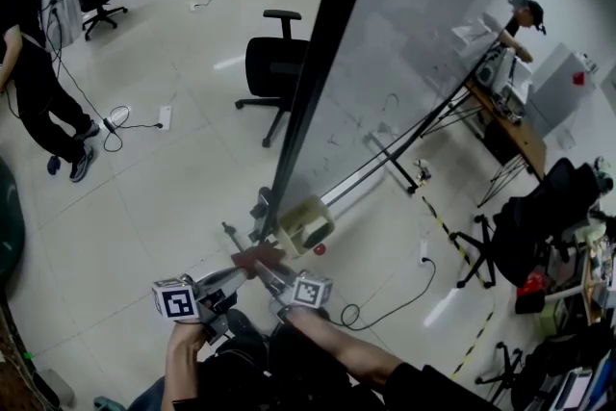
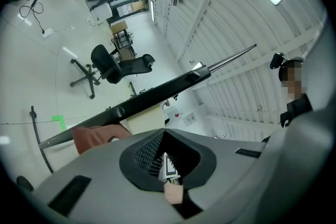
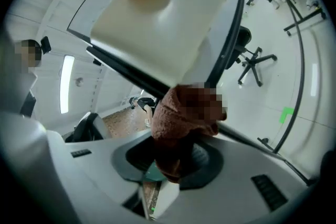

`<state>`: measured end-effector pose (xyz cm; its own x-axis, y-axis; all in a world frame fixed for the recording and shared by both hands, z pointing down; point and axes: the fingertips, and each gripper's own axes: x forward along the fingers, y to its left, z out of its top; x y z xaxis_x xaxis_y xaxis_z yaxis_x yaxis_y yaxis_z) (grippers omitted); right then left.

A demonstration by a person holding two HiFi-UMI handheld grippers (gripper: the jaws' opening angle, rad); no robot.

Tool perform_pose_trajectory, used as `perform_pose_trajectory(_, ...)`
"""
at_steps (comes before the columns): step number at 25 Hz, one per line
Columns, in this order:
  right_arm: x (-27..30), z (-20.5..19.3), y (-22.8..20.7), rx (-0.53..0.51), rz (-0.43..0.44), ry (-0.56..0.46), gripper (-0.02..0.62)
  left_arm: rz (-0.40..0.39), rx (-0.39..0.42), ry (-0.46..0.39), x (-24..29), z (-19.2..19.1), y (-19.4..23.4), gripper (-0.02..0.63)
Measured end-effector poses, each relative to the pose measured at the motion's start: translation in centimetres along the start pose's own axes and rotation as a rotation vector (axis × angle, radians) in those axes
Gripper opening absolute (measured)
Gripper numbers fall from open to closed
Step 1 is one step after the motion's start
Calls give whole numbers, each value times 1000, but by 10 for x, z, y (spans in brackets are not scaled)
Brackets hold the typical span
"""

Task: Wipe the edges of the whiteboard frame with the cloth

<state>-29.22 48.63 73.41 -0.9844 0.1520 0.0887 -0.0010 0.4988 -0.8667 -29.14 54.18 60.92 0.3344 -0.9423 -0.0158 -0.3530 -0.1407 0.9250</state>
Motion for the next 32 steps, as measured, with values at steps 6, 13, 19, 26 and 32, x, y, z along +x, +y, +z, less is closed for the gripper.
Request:
perform_pose_trajectory(6, 30, 13, 20, -114, -124, -8, 118, -12, -12, -58, -18, 9, 2, -14)
perform_pose_trajectory(13, 25, 21, 30, -114, -185, -3, 118, -40, 1, -122, -30, 28, -14, -14)
perform_pose_trajectory(19, 21, 29, 63, -65, -127, -22, 118, -78, 51, -123, -28, 43, -34, -14)
perform_pose_trajectory(26, 25, 72, 108, -140, -110, -124, 117, -121, 93, -146, -28, 60, -58, -14)
perform_pose_trajectory(32, 25, 87, 136, -166, -77, -159, 118, -135, 122, -146, -31, 67, -71, -14)
